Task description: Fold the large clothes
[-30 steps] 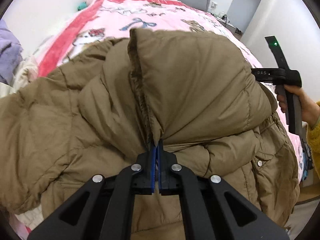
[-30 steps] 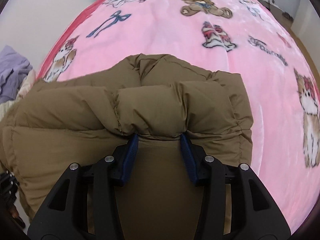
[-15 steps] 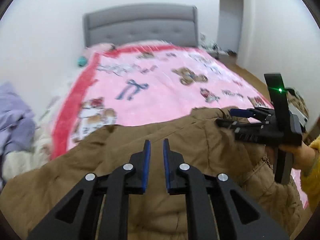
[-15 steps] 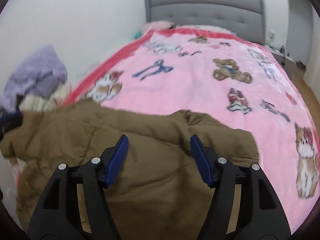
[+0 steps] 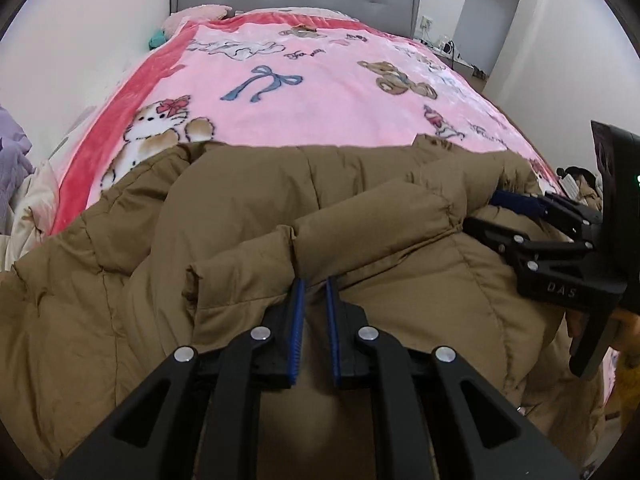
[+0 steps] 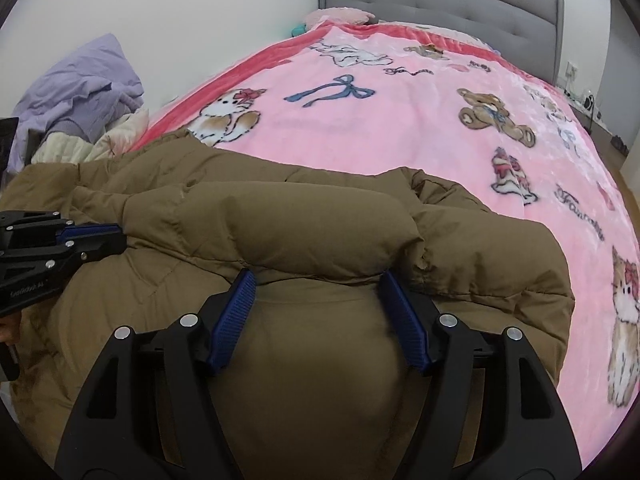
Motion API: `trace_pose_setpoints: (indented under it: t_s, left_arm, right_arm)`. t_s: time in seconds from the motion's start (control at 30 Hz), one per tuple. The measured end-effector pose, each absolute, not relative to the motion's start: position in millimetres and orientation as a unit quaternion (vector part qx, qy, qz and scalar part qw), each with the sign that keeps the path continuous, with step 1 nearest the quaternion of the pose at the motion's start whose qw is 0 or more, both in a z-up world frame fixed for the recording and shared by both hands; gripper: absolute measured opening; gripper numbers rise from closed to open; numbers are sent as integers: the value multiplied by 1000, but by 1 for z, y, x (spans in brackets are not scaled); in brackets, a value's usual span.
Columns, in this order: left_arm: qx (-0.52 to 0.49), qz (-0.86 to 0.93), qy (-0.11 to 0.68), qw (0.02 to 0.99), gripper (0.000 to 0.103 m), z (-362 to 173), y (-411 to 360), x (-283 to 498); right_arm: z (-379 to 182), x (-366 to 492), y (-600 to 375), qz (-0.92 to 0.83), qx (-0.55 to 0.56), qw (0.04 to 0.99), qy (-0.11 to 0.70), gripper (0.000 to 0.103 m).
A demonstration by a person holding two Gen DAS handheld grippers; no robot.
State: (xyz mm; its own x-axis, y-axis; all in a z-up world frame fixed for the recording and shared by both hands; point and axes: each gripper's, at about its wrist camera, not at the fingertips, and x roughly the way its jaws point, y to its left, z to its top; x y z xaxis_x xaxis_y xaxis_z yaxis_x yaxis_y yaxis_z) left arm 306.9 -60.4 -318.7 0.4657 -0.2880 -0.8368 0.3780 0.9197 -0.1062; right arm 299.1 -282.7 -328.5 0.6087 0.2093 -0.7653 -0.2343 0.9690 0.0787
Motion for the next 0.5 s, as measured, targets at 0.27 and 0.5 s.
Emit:
trace_pose_setpoints:
  t_s: [0.27, 0.5]
  left_arm:
    - [38, -200, 487, 849, 10, -328, -53, 315]
    - [41, -220, 436, 872, 10, -310, -46, 297]
  right_arm:
    - [-339, 305, -274, 113, -35, 894, 433, 65]
    - [-310, 280, -288, 106, 7, 919, 381, 71]
